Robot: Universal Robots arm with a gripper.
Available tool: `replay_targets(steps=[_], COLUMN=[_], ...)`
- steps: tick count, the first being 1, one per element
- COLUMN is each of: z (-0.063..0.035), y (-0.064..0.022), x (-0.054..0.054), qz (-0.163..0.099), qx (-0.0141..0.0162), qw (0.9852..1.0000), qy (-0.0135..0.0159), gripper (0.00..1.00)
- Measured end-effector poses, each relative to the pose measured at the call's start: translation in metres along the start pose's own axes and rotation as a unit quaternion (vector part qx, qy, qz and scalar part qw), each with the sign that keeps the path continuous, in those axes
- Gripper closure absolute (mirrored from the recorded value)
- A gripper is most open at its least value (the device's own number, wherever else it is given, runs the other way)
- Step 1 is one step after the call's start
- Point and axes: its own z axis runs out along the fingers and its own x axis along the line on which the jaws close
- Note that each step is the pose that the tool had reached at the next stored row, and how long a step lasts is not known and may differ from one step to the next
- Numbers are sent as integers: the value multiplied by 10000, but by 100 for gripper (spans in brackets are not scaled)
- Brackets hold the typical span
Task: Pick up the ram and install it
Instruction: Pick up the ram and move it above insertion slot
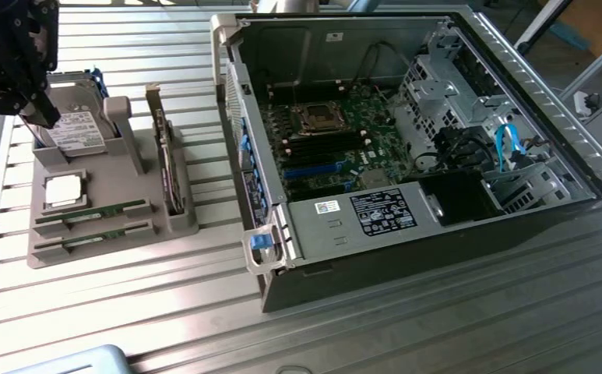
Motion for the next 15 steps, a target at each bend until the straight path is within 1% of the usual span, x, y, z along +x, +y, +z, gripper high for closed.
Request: replay_targets(steps=[2, 3, 5, 8, 12, 13, 15], z=[0, 0, 0, 1, 1, 1, 1], y=[0, 0, 0, 0, 0, 0, 0], x=[0, 0, 0, 0, 0, 0, 0], qz=[-153, -278, -490, -703, -999, -1121, -1282], qx=[-4, -7, -13, -18, -26, -29, -33], qw=[9999, 9996, 9988, 9975, 9950, 9937, 9917], qy=[5, 8, 14, 20, 29, 32, 37], gripper=[89, 89, 89, 89, 89, 89, 89])
